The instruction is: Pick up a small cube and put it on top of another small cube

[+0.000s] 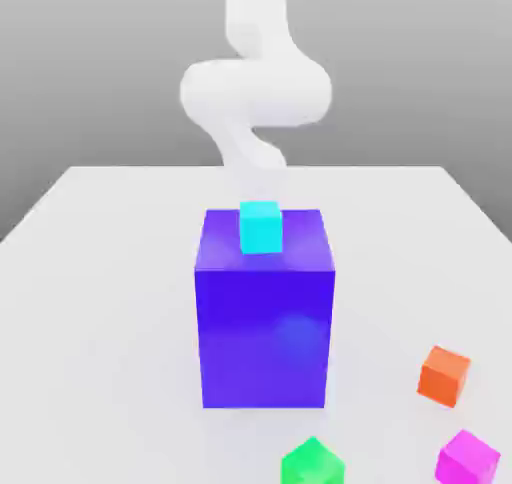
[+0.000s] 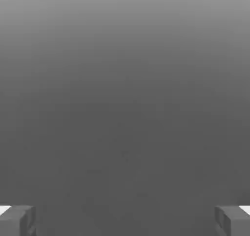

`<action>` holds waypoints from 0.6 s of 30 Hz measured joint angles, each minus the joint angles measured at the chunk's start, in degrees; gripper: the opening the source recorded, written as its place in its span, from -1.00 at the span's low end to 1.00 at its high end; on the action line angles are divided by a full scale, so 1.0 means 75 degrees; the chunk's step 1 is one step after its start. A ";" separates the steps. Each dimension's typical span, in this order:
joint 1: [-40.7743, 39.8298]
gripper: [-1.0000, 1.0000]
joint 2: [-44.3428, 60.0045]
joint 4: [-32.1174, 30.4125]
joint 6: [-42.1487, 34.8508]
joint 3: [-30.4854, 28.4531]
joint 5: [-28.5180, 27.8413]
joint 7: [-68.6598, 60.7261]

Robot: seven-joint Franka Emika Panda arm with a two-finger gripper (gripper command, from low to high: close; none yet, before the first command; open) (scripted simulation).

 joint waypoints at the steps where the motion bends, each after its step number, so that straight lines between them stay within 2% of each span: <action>1: 0.0047 0.00 0.0301 0.0014 0.0082 0.0063 -0.0026 -0.0044; 18: 0.0857 0.00 0.5032 0.0241 0.1375 0.1096 -0.0657 -0.0571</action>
